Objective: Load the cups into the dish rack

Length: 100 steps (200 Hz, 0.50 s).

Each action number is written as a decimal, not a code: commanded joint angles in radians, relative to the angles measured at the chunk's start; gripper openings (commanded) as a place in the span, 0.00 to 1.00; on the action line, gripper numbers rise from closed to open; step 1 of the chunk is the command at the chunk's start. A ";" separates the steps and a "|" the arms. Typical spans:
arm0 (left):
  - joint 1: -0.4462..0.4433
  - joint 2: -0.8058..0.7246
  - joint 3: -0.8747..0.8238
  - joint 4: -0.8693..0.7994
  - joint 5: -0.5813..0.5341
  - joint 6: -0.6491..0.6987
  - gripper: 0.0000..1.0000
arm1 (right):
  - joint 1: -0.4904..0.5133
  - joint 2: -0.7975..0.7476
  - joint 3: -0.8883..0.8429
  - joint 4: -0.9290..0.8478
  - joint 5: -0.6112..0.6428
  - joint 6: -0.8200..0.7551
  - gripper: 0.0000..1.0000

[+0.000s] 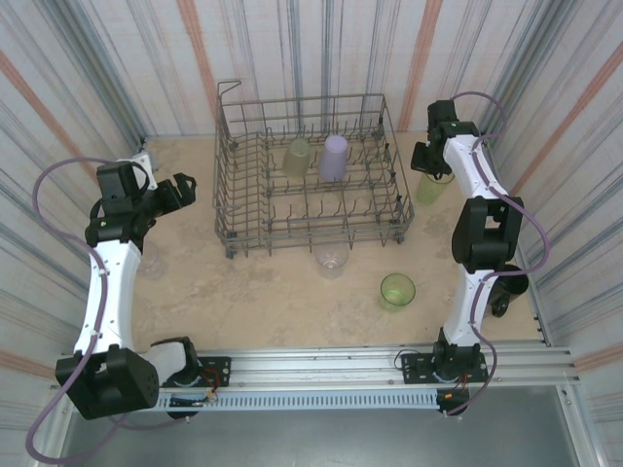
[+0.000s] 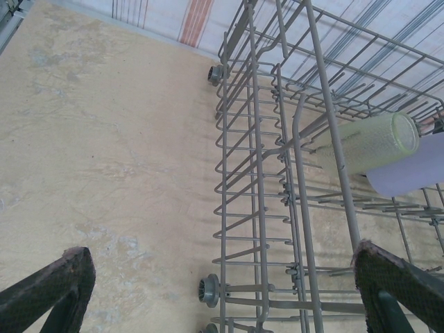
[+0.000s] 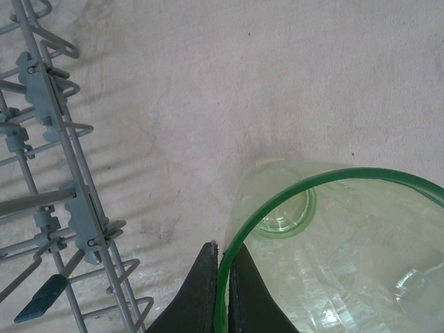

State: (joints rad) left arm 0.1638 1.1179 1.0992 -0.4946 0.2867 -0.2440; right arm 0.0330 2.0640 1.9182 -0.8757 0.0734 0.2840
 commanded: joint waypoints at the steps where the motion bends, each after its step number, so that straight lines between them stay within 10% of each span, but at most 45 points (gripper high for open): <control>1: 0.008 -0.030 -0.012 0.024 -0.002 -0.009 0.99 | 0.004 -0.050 0.028 0.004 -0.005 0.012 0.00; 100: 0.008 -0.034 -0.011 0.023 0.005 -0.011 0.99 | -0.004 -0.144 -0.022 0.083 -0.038 0.032 0.00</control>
State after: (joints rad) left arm 0.1638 1.1122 1.0992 -0.4892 0.2867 -0.2440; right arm 0.0322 2.0087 1.9182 -0.8337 0.0483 0.2886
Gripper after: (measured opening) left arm 0.986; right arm 0.071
